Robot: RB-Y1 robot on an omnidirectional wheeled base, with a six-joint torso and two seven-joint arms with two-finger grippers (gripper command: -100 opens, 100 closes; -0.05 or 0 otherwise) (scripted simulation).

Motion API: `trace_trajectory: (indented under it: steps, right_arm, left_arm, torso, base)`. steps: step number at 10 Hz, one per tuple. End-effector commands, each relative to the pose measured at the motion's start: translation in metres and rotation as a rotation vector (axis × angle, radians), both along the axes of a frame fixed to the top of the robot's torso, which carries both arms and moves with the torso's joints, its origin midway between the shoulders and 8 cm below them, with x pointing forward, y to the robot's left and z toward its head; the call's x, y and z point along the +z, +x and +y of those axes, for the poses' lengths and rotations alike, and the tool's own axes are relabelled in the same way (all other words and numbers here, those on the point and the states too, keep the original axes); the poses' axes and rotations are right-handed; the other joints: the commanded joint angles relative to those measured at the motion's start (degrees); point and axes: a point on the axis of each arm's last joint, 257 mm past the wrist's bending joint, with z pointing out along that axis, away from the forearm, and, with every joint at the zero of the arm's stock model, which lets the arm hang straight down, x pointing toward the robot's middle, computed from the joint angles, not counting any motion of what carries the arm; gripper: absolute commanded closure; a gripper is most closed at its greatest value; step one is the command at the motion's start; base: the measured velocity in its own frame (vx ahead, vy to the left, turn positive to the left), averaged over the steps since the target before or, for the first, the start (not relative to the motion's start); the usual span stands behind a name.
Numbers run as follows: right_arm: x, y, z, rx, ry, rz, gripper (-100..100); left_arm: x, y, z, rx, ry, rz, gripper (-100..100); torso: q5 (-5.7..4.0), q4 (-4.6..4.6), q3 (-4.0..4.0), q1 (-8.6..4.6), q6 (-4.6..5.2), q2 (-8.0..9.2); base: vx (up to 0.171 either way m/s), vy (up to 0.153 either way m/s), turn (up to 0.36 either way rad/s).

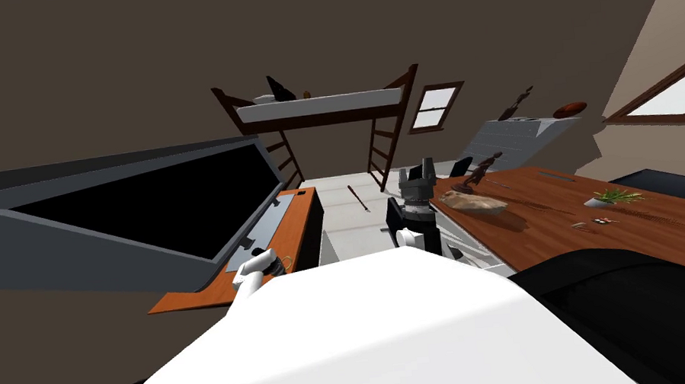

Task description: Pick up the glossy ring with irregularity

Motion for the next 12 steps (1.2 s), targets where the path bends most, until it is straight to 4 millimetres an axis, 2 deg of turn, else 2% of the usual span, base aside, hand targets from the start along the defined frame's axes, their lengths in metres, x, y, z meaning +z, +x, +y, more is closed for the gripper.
trace_trajectory:
  steps: [1,3,4,5,6,9,10,11,12]
  right_arm:
    - [0.000,0.000,0.000,0.000,0.000,0.000,0]
    - [0.000,0.000,0.000,0.000,0.000,0.000,0]
    - [0.000,0.000,0.000,0.000,0.000,0.000,0]
    - [0.000,0.000,0.000,0.000,0.000,0.000,0]
    - [0.000,0.000,0.000,0.000,0.000,0.000,0]
    - [0.000,0.000,0.000,0.000,0.000,0.000,0]
    - [0.000,0.000,0.000,0.000,0.000,0.000,0]
    - [0.000,0.000,0.000,0.000,0.000,0.000,0]
    - [0.000,0.000,0.000,0.000,0.000,0.000,0]
  left_arm:
    - [-0.009,-0.009,-0.009,0.014,-0.030,0.035,-100]
    - [-0.022,-0.029,-0.024,0.028,-0.068,0.083,-100]
    - [-0.019,-0.023,-0.021,0.025,-0.057,0.069,-100]
    - [-0.020,-0.024,-0.021,0.025,-0.059,0.072,0]
    - [-0.027,-0.028,-0.025,0.022,-0.058,0.070,-100]
    - [-0.040,-0.036,-0.032,0.016,-0.056,0.068,-100]
    - [-0.039,-0.034,-0.031,0.018,-0.057,0.071,-100]
    - [-0.039,-0.033,-0.031,0.017,-0.056,0.068,100]
    - [-0.039,-0.033,-0.031,0.017,-0.056,0.068,100]
  torso:
    - [0.00,0.00,0.00,0.00,0.00,0.00]
    - [0.02,0.01,0.03,0.10,-0.01,0.05]
    - [0.03,0.01,0.02,0.14,-0.01,0.04]
    - [0.02,0.04,0.10,0.11,-0.01,0.17]
    - [0.02,0.06,0.16,0.08,-0.01,0.27]
    - [0.03,0.05,0.12,0.15,-0.02,0.20]
    - [0.03,0.05,0.12,0.15,-0.01,0.20]
    - [0.02,0.06,0.16,0.11,-0.01,0.27]
    - [0.01,0.07,0.19,0.08,-0.01,0.32]
  base:
    - [0.054,-0.001,0.014]
    - [0.082,0.016,0.014]
    - [0.034,0.010,0.000]
    - [0.007,0.002,0.000]
    - [0.021,0.014,0.022]
    - [0.039,0.021,0.025]
    - [0.014,0.008,0.003]
    - [0.000,0.000,0.000]
    - [0.000,0.000,0.000]
